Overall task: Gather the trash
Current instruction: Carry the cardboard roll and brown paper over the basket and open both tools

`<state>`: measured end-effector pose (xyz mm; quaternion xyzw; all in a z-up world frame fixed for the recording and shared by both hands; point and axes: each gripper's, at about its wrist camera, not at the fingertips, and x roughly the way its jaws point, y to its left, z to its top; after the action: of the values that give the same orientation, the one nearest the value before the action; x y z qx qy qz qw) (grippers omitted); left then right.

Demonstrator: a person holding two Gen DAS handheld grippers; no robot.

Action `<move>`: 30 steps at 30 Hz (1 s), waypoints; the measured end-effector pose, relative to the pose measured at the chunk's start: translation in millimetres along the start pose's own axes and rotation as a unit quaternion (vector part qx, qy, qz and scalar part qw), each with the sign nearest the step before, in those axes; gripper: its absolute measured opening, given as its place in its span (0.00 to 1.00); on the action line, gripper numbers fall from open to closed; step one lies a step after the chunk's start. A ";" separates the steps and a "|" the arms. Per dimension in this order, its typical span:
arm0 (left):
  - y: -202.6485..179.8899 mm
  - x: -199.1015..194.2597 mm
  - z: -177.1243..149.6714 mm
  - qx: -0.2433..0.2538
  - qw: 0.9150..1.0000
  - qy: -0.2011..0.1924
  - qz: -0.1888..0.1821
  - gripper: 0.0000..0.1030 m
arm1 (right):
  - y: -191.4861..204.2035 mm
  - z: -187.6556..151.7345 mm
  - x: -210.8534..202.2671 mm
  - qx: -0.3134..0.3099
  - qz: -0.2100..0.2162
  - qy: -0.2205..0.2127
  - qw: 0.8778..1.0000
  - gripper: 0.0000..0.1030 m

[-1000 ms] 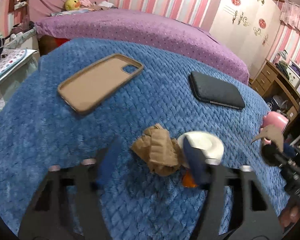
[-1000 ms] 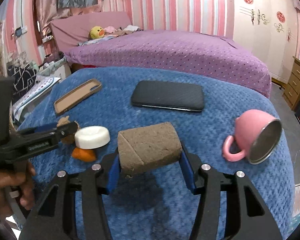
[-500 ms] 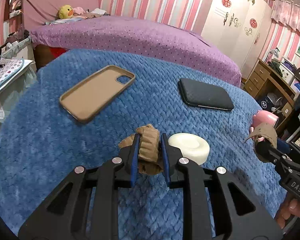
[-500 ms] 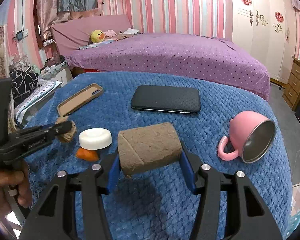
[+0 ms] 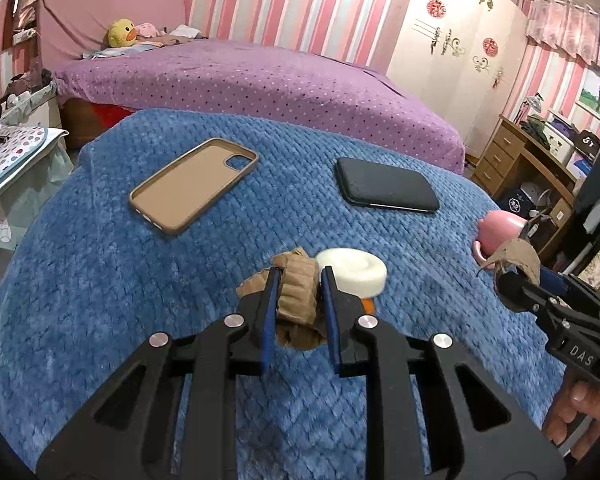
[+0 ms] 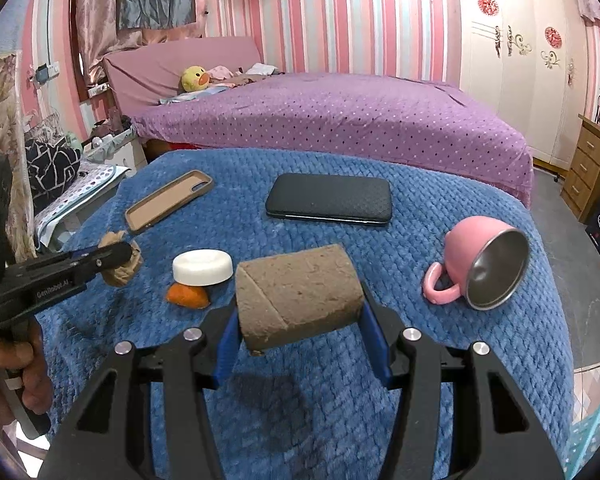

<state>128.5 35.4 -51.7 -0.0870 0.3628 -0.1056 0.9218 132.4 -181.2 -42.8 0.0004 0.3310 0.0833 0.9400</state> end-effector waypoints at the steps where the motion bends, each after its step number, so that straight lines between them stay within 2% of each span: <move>1: 0.2 -2.9 -1.3 -0.002 1.000 -0.001 -0.003 0.19 | 0.2 -0.4 -3.3 0.000 0.000 -0.002 1.000 0.51; 9: -5.2 -38.5 -10.9 -0.005 1.000 -0.027 -0.005 0.19 | 0.6 -7.0 -40.0 0.000 0.003 -0.023 1.000 0.51; 16: -35.9 -72.8 -21.4 0.020 0.998 -0.050 -0.017 0.19 | 0.1 -16.8 -75.8 -0.001 -0.003 -0.042 0.999 0.51; 30: -89.8 -86.7 -31.1 0.053 0.996 -0.056 -0.045 0.19 | -46.4 -27.2 -144.3 0.024 -0.046 -0.079 0.996 0.51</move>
<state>33.4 -31.3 3.5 -0.0599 0.3003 -0.1609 0.9383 12.1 -251.1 23.1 0.0142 0.2570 0.0320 0.9658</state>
